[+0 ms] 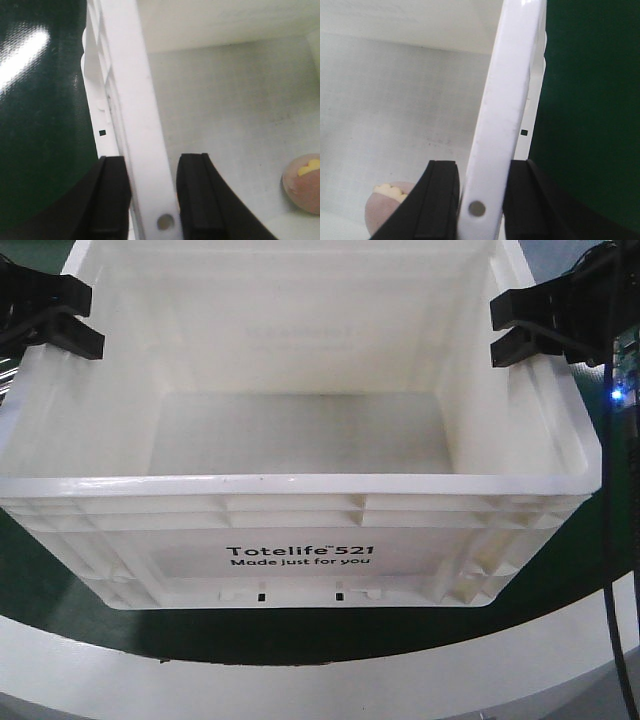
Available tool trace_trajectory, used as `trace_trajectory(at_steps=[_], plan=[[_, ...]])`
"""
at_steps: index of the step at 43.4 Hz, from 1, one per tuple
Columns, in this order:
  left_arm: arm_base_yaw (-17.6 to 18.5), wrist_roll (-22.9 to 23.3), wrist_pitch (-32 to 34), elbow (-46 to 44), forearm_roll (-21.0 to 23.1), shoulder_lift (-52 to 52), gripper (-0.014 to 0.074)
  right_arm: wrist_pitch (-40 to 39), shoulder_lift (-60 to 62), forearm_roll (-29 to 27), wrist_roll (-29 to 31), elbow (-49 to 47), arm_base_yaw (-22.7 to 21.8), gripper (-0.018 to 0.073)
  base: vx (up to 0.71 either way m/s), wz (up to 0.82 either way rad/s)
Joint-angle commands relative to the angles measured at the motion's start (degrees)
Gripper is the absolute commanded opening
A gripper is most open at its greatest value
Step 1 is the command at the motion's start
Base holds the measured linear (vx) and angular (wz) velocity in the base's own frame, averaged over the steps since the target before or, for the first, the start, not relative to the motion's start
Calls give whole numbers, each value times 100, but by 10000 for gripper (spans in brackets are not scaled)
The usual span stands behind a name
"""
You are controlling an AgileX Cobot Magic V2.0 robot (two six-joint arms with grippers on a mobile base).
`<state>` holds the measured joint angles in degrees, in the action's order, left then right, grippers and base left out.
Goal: Place moving items into box and shelve
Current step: 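Lift the white crate off the conveyor with both grippers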
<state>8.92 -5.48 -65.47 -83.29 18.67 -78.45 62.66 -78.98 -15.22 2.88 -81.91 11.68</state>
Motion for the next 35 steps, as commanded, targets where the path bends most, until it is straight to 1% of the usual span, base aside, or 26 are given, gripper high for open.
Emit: trace_trajectory(at_steps=[1,10,35], plan=[[89,-114,466,-234,1203,294,-4,-620,263,-899,127,-233,39,-4,0,0],[89,-113,471,-234,1305,294,-4,-620,263,-899,127,-233,39,-4,0,0],[89,-114,486,-228,1293,294,-3,-628,263,-984,125,-222,39,0,0,0]])
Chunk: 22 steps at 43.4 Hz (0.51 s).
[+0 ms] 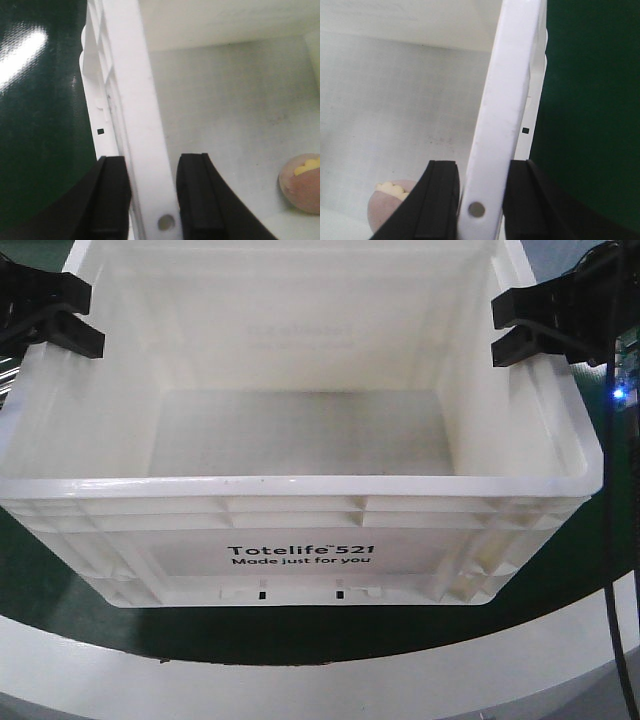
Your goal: Place moving items into box and shelve
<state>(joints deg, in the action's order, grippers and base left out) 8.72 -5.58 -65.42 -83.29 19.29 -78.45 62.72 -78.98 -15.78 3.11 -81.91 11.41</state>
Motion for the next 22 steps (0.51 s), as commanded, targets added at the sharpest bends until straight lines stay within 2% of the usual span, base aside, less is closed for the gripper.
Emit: trace_trajectory(at_steps=[1,22], plan=[[108,-104,481,-228,1232,294,-3,-634,263,-927,102,-222,67,0,0,0],[108,-104,473,-228,1232,294,-3,-628,263,-927,102,-222,67,0,0,0]])
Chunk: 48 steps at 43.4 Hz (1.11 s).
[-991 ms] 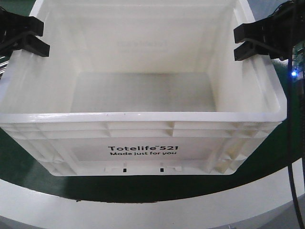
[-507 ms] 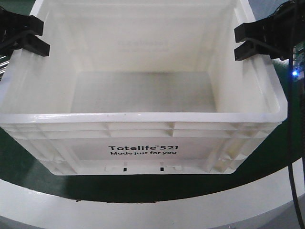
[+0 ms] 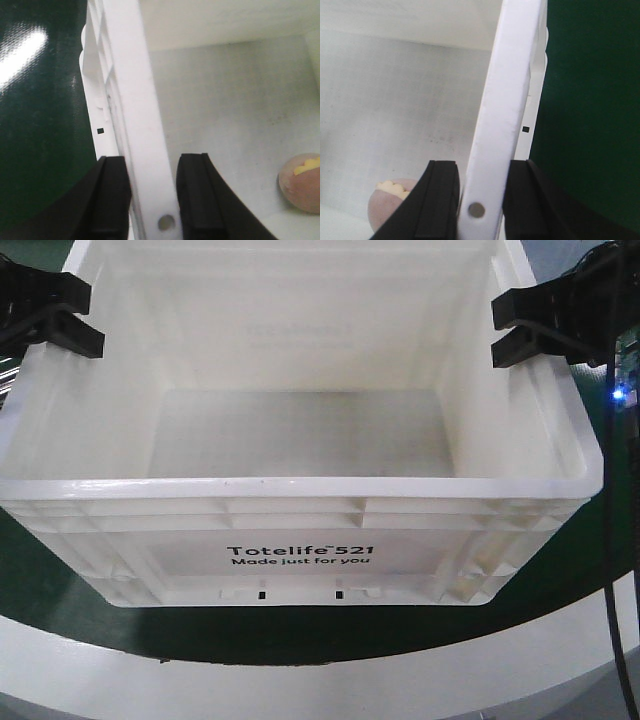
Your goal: Place moving items into box and shelve
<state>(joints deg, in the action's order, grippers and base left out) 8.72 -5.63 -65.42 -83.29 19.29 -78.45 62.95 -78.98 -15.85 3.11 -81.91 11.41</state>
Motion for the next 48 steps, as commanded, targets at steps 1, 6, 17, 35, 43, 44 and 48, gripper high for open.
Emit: trace_trajectory(at_steps=[1,6,17,35,43,44,48], plan=[[108,-99,473,-228,1232,294,-3,-650,263,-921,102,-222,67,0,0,0],[108,-99,473,-228,1232,294,-3,-645,263,-921,102,-222,67,0,0,0],[108,-99,473,-228,1232,294,-3,-645,263,-921,102,-222,67,0,0,0],[108,-99,478,-228,1232,294,-3,-639,263,-921,102,-222,67,0,-2,0],[108,-99,478,-228,1232,294,-3,-634,263,-921,102,-222,67,0,-11,3],[108,-99,478,-228,1232,294,-3,-634,263,-921,102,-222,67,0,-13,6],[108,-99,478,-228,1232,294,-3,-634,263,-921,102,-222,67,0,-13,7]])
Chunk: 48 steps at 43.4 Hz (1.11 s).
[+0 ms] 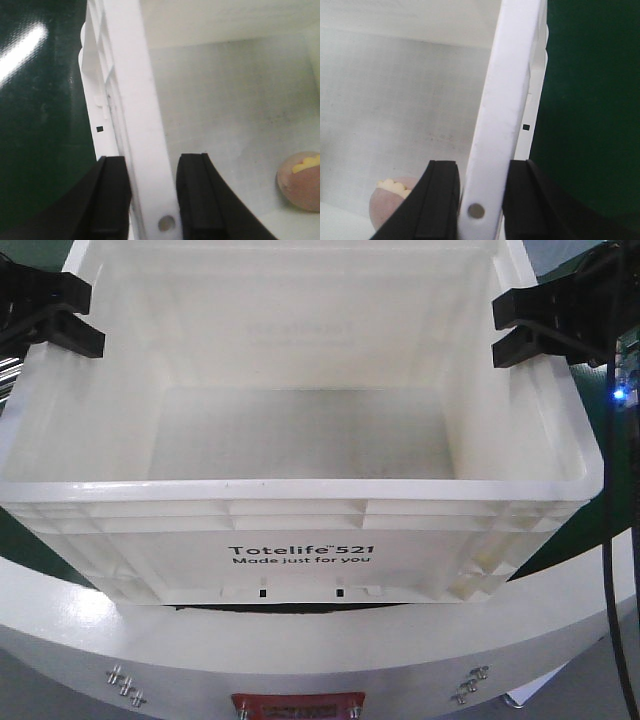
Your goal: Place moving items into box and shelve
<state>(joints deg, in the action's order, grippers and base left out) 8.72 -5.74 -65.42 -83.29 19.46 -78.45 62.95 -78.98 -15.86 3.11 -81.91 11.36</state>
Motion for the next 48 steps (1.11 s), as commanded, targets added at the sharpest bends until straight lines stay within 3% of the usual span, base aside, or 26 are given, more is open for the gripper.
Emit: trace_trajectory(at_steps=[1,48], plan=[[108,-88,478,-228,1214,294,-3,-634,263,-920,102,-222,71,0,-14,8],[108,-88,460,-228,1209,294,-3,-628,263,-941,102,-222,71,0,-17,13]])
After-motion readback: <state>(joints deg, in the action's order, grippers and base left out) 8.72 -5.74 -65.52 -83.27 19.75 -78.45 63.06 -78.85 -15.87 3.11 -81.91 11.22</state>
